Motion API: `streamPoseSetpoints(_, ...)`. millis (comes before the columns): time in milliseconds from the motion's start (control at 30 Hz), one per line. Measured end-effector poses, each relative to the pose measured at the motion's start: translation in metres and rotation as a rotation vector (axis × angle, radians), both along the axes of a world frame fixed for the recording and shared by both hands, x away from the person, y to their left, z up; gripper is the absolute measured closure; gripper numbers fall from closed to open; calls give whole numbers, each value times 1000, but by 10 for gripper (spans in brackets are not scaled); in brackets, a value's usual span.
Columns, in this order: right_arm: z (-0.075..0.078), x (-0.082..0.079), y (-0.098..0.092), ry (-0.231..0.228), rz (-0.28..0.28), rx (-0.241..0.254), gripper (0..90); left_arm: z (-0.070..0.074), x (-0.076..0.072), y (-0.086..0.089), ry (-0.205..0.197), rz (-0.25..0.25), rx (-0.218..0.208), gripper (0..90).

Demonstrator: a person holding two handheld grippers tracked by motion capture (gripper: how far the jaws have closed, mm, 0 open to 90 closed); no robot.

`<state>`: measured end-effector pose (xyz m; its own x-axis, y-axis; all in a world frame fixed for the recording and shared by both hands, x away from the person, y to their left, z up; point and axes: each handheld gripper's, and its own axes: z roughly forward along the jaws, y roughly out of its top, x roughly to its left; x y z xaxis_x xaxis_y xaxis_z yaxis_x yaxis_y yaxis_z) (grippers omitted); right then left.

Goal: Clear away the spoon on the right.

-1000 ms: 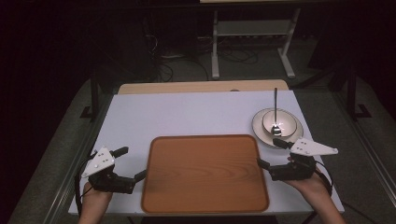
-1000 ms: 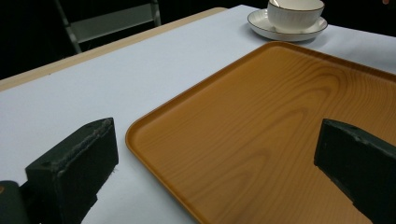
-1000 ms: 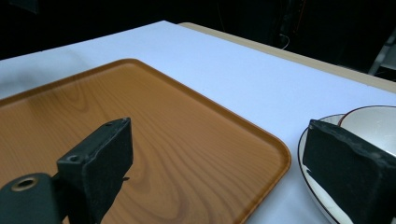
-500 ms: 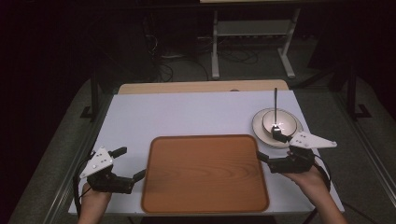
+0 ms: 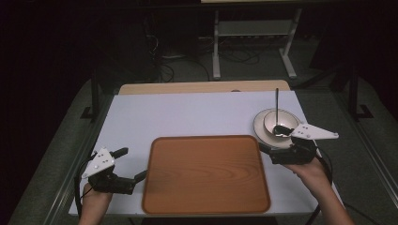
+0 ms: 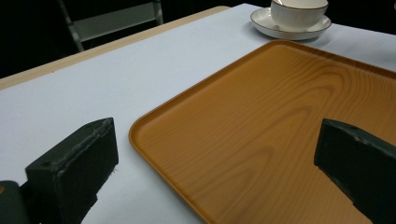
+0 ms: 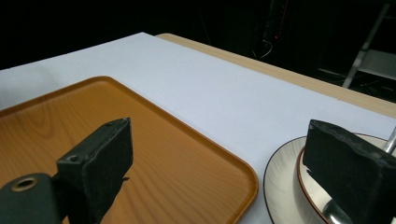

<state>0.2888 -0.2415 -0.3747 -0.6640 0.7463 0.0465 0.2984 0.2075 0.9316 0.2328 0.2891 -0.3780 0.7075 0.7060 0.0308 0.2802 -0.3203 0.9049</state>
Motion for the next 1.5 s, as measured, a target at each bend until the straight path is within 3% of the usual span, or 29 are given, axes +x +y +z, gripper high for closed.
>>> streamPoseSetpoints(333, 3, 15, -1, 15, -14, -16, 80, 0, 0, -1, 0, -4, -1, 0)
streamPoseSetpoints(1267, 21, 54, -7, 2, -45, -52, 84, -1, 2, 0, 6, 6, 0, 0)
streamPoseSetpoints(1500, 27, 68, -9, 1, -52, -67, 142, -1, 2, -1, 6, 7, -2, 0)
